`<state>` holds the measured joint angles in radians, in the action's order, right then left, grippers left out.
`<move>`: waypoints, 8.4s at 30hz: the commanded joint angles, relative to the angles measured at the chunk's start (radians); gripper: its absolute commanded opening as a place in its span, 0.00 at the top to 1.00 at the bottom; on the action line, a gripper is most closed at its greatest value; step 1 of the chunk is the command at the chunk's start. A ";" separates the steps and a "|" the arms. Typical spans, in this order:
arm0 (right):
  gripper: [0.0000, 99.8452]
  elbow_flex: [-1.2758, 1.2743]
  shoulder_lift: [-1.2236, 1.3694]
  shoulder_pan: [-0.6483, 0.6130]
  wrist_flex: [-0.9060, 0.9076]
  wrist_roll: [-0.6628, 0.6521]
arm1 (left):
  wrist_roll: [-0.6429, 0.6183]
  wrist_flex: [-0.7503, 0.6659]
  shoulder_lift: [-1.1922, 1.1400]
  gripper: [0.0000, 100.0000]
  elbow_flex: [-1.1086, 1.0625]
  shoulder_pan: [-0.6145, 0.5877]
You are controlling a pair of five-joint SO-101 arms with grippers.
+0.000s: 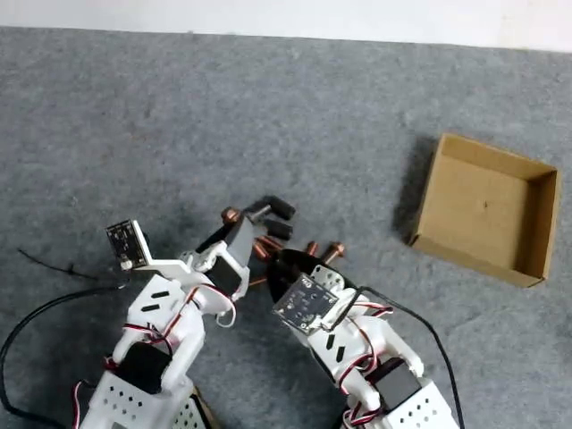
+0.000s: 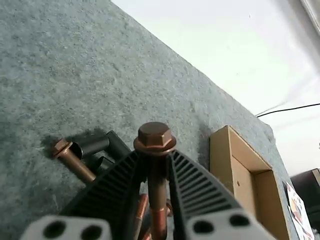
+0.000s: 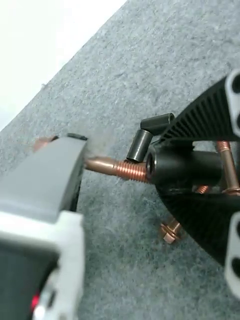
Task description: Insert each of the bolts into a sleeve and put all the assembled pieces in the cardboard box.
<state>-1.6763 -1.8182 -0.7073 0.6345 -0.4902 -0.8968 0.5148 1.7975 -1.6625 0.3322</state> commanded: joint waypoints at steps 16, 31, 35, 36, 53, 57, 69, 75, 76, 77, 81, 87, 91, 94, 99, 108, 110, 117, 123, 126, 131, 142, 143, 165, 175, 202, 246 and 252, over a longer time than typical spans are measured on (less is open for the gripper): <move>1.00 -0.093 -0.016 0.019 -0.036 -0.009 | -0.103 -0.026 0.015 1.00 0.122 0.012; 1.00 -0.093 -0.018 0.045 -0.036 -0.011 | -0.106 0.087 0.015 1.00 0.206 0.019; 1.00 -0.093 -0.018 0.045 -0.036 -0.011 | -0.106 0.091 0.015 1.00 0.199 0.021; 1.00 -0.093 -0.018 0.045 -0.036 -0.011 | -0.104 0.091 0.015 1.00 0.196 0.021; 1.00 -0.093 -0.016 0.058 -0.036 -0.052 | -0.060 0.130 0.015 1.00 0.170 0.136; 1.00 -0.093 -0.018 0.058 -0.033 -0.052 | -0.060 0.130 0.015 1.00 0.150 0.107; 1.00 -0.093 -0.019 0.053 -0.036 0.014 | -0.008 0.127 0.015 1.00 0.079 0.154; 1.00 -0.093 -0.019 0.053 -0.036 0.026 | -0.009 0.127 0.015 1.00 0.076 0.159; 1.00 -0.093 -0.019 0.053 -0.036 0.026 | -0.006 0.127 0.015 1.00 0.074 0.159; 1.00 -0.093 -0.019 0.053 -0.036 0.026 | -0.005 0.129 0.015 1.00 0.074 0.160; 1.00 -0.093 -0.019 0.056 -0.036 0.026 | -0.005 0.132 0.015 0.94 0.068 0.170; 1.00 -0.093 -0.019 0.056 -0.036 0.026 | 0.000 0.149 0.013 0.64 0.038 0.180; 1.00 -0.093 -0.019 0.074 -0.036 0.026 | 0.031 0.178 0.013 0.61 0.045 0.171; 1.00 -0.093 -0.019 0.107 -0.036 0.026 | 0.028 0.178 0.015 0.61 0.048 0.125; 1.00 -0.093 -0.019 0.159 -0.050 0.032 | -0.084 0.157 0.015 0.61 0.087 -0.108; 1.00 -0.093 -0.016 0.294 -0.071 0.034 | -0.023 0.043 0.015 0.61 0.022 -0.268; 1.00 -0.093 -0.015 0.323 -0.067 0.035 | 0.011 0.041 0.015 0.61 0.015 -0.266; 1.00 -0.093 -0.018 0.522 -0.070 0.161 | 0.172 0.048 0.007 0.61 -0.035 -0.202; 1.00 -0.093 -0.016 0.668 -0.067 0.233 | 0.276 0.048 0.005 0.79 -0.035 -0.232; 1.00 -0.093 -0.015 0.684 -0.067 0.242 | 0.336 0.043 0.013 0.94 -0.035 -0.269; 1.00 -0.093 -0.015 0.707 -0.058 0.242 | 0.391 0.041 0.015 1.00 -0.035 -0.300; 1.00 -0.081 0.005 0.808 -0.194 0.238 | 0.388 0.041 0.007 0.99 -0.035 -0.303; 1.00 -0.073 0.030 0.808 -0.222 0.236 | 0.388 0.041 0.007 0.99 -0.035 -0.300; 0.98 0.923 1.555 1.084 -0.312 0.858 | 0.390 0.043 0.008 0.99 -0.035 -0.277; 0.85 0.918 1.593 1.030 -0.312 0.856 | 0.391 0.048 0.008 0.99 -0.035 -0.272; 0.85 0.377 0.829 0.248 -0.259 0.482 | 0.387 0.006 0.015 0.99 -0.033 -0.443; 0.85 1.070 1.942 0.107 -0.260 0.199 | 0.394 -0.008 0.008 0.99 -0.033 -0.498; 0.92 1.069 1.943 0.110 -0.260 0.199 | 0.394 -0.008 0.007 0.99 -0.033 -0.496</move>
<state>-0.6360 0.1212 -0.5999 0.3767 -0.2816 -0.5086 0.5286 1.8006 -1.6763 -0.1634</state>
